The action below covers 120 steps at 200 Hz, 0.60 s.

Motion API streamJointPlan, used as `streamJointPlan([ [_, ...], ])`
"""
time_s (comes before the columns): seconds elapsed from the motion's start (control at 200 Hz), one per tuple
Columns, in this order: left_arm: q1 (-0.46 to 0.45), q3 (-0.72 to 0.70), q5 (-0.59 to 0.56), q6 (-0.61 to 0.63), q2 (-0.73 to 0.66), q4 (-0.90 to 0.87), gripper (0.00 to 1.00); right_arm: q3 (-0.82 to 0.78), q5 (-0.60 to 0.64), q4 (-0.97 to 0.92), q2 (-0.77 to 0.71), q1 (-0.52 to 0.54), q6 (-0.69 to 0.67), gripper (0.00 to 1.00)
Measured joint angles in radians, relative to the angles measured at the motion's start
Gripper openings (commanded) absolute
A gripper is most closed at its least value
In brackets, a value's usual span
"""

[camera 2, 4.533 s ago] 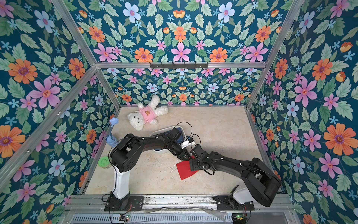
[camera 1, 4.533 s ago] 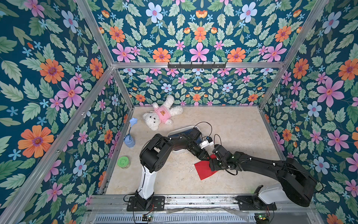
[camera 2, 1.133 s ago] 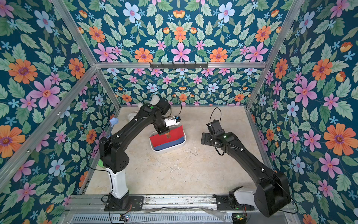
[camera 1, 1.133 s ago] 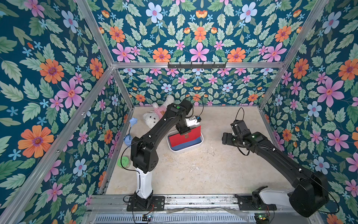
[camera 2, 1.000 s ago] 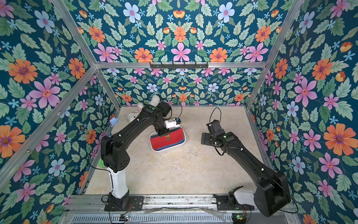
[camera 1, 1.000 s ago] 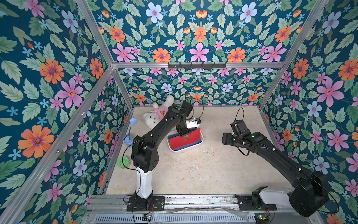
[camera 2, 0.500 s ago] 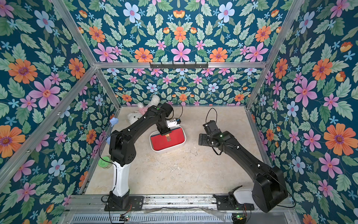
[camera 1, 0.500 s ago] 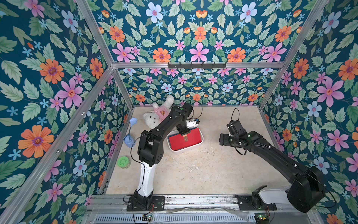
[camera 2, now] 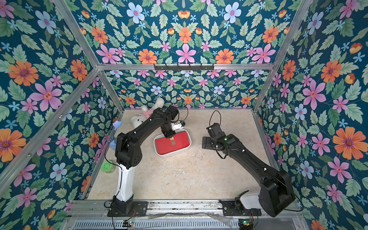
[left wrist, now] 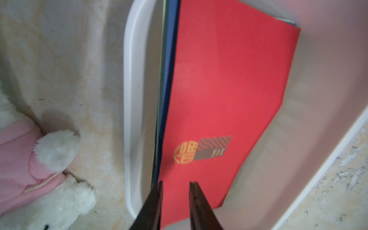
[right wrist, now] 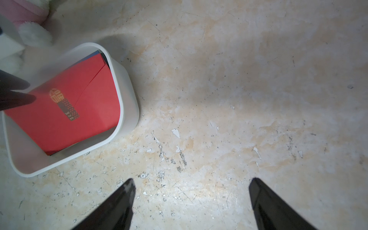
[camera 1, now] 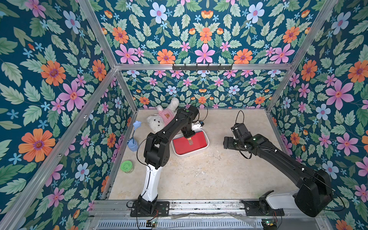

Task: Put the sealed envelopes into the storage box
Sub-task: Place the envelope in the storage box.

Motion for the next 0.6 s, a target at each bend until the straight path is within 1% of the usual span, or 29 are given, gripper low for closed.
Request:
streamJointPlan([
  [0.075,0.0,0.023,-0.007,-0.01,-0.008,-0.011,0.29,0.0,0.0,0.0,0.0,0.0,0.0,0.92],
  [0.25,0.0,0.051,-0.019,-0.042,-0.056,-0.025,0.29,0.0,0.0,0.002,0.0,0.0,0.004,0.92],
  [0.28,0.0,0.052,-0.02,-0.056,-0.065,-0.023,0.29,0.0,0.0,0.003,0.001,0.0,0.004,0.94],
  [0.325,0.0,0.048,-0.021,-0.074,-0.08,-0.013,0.3,0.001,0.0,0.009,0.003,0.0,0.006,0.99],
  [0.37,0.0,0.035,-0.021,-0.102,-0.101,0.007,0.31,0.005,0.002,0.013,0.008,0.0,0.008,0.99],
  [0.465,0.0,-0.024,-0.019,-0.19,-0.169,0.075,0.38,0.01,0.007,0.031,0.013,-0.015,0.008,0.99],
  [0.52,0.0,-0.079,-0.008,-0.259,-0.223,0.134,0.38,0.005,-0.01,0.056,0.01,-0.044,0.008,0.99],
  [0.6,0.0,-0.181,0.006,-0.385,-0.309,0.242,0.4,-0.02,-0.053,0.108,0.001,-0.089,0.013,0.93],
])
